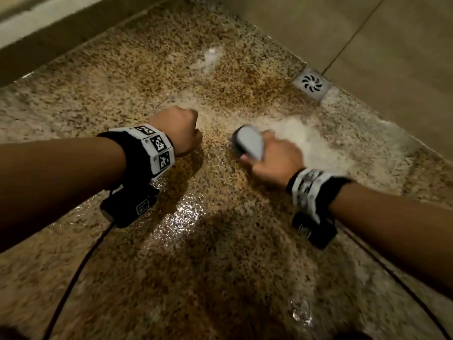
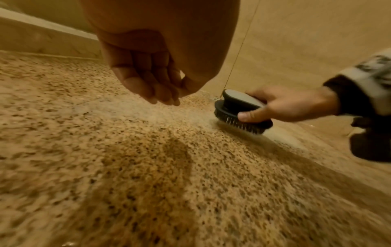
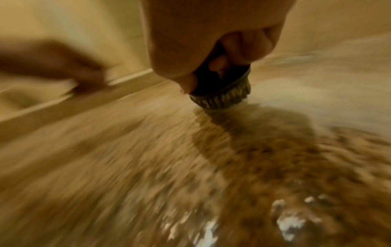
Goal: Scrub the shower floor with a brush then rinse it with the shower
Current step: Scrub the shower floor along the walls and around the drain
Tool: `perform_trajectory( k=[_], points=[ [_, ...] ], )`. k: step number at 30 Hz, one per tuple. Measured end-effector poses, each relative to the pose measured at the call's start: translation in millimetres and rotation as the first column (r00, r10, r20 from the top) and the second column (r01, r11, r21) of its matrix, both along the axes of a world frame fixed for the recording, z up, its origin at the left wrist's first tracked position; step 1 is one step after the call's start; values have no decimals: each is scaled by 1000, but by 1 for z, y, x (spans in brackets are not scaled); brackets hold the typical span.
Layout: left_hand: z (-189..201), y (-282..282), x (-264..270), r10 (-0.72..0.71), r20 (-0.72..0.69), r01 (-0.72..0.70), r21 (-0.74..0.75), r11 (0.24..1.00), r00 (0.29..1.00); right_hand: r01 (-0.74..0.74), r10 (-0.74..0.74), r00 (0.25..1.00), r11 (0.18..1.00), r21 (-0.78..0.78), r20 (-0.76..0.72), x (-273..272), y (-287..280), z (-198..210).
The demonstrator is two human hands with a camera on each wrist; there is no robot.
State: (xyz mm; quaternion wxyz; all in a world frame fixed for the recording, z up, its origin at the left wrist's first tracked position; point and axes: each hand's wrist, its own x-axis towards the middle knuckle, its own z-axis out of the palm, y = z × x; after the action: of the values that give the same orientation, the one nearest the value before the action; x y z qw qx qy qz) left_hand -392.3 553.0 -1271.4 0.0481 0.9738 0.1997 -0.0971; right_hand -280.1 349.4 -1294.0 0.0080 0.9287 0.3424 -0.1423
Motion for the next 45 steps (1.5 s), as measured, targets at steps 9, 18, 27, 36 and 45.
perform_trajectory(
  k=[9,18,27,36,45],
  points=[
    [5,25,-10,54,-38,-54,7,999,998,99,-94,993,992,-84,67,30,-11,-3],
    [14,36,-11,189,50,-194,105,975,981,-219,239,952,969,115,-193,-91,97,-13],
    [21,82,-49,231,-46,-224,122,967,972,206,-202,978,961,-183,45,80,33,-12],
    [28,119,-86,202,-173,-169,189,967,964,280,-280,960,956,-86,16,41,91,1],
    [31,153,-108,265,-49,-265,3,964,963,37,-51,991,993,-111,-121,-49,171,44]
  ],
)
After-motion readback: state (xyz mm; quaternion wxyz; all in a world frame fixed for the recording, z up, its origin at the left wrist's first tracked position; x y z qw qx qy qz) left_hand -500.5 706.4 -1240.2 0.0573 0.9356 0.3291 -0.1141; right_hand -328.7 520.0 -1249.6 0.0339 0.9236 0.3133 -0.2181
